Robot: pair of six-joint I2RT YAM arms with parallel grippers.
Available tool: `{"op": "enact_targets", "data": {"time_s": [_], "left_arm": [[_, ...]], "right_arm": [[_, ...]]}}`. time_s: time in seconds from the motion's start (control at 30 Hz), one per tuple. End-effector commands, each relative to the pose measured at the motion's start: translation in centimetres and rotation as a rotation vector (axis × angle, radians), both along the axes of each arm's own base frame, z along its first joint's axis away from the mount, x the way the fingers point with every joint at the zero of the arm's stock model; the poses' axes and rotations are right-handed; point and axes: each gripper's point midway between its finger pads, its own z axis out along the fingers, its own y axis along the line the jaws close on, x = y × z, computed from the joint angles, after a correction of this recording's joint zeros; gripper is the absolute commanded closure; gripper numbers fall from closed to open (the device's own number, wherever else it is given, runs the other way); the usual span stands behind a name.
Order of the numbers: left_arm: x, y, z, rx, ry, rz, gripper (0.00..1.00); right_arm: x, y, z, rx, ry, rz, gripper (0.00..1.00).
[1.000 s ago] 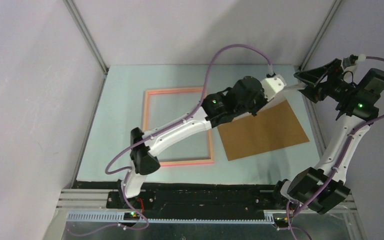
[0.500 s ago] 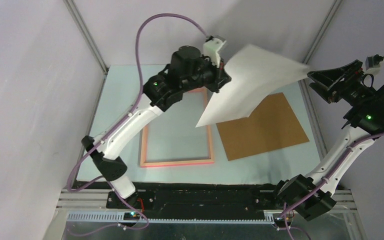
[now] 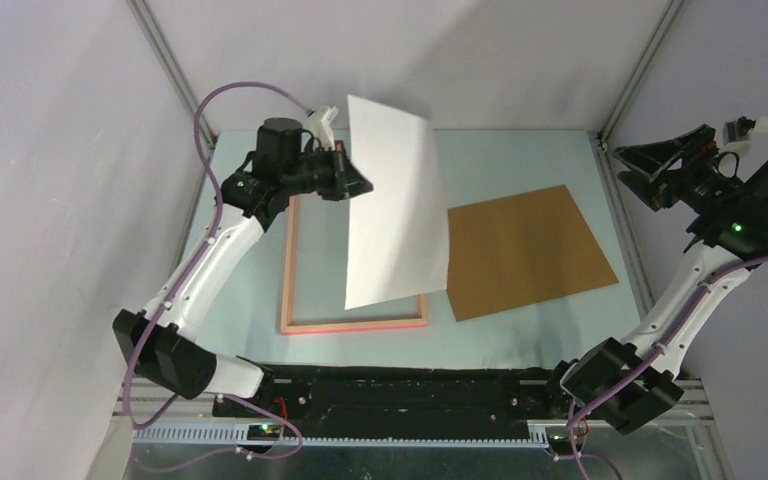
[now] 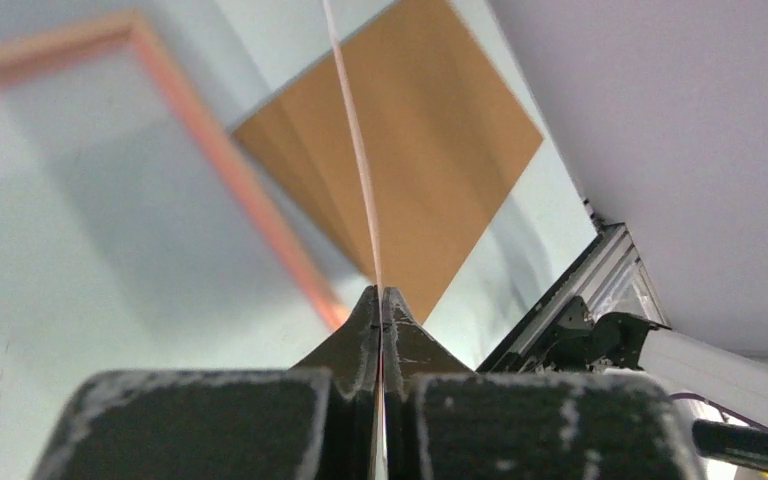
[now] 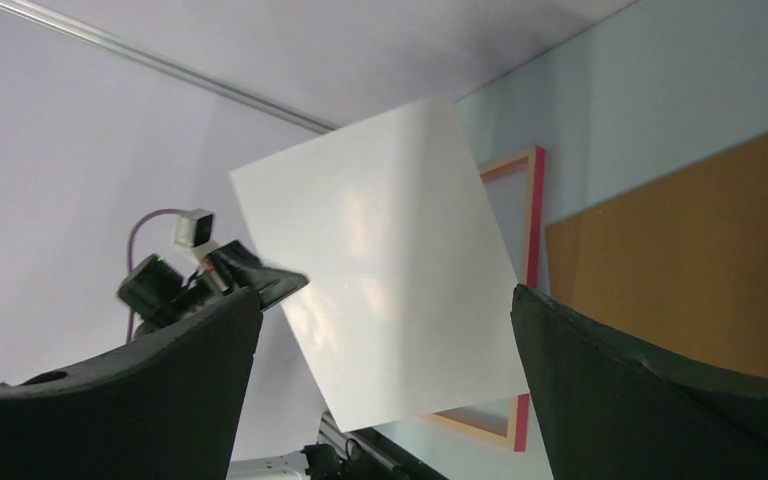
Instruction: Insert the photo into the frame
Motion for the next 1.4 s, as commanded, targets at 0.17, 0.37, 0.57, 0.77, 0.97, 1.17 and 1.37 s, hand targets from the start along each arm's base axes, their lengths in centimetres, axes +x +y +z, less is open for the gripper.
{"op": "enact_targets", "data": {"time_s": [0.17, 0.37, 0.57, 0.77, 0.97, 1.17, 1.37], "left_arm": [[3.2, 8.4, -11.6, 0.018, 0.326, 0.129, 1.00], [6.0, 11.9, -17.7, 0.159, 0.443, 0.191, 1.00], [7.8, 14.8, -21.6, 0.305, 0.484, 0.261, 1.00], [7.2, 16.3, -22.7, 0.372, 0.503, 0.298, 1.00], [6.3, 17.6, -22.9, 0.433, 0.518, 0.320, 0.99], [5.6, 18.5, -23.9, 0.446, 0.583, 0.334, 0.77], [5.3, 19.3, -23.6, 0.430, 0.593, 0.354, 0.56]], "right_arm": [[1.4, 1.5, -3.1, -0.041, 0.067, 0.027, 0.00], [2.0, 3.0, -4.7, -0.068, 0.102, 0.065, 0.01], [2.5, 3.6, -7.2, -0.107, 0.154, 0.084, 0.01], [3.0, 3.8, -9.6, -0.112, 0.206, 0.104, 0.00], [3.3, 4.1, -10.3, -0.123, 0.221, 0.121, 0.01], [3.4, 4.5, -10.8, -0.129, 0.228, 0.130, 0.01], [3.5, 4.5, -10.9, -0.133, 0.231, 0.131, 0.01]]}}
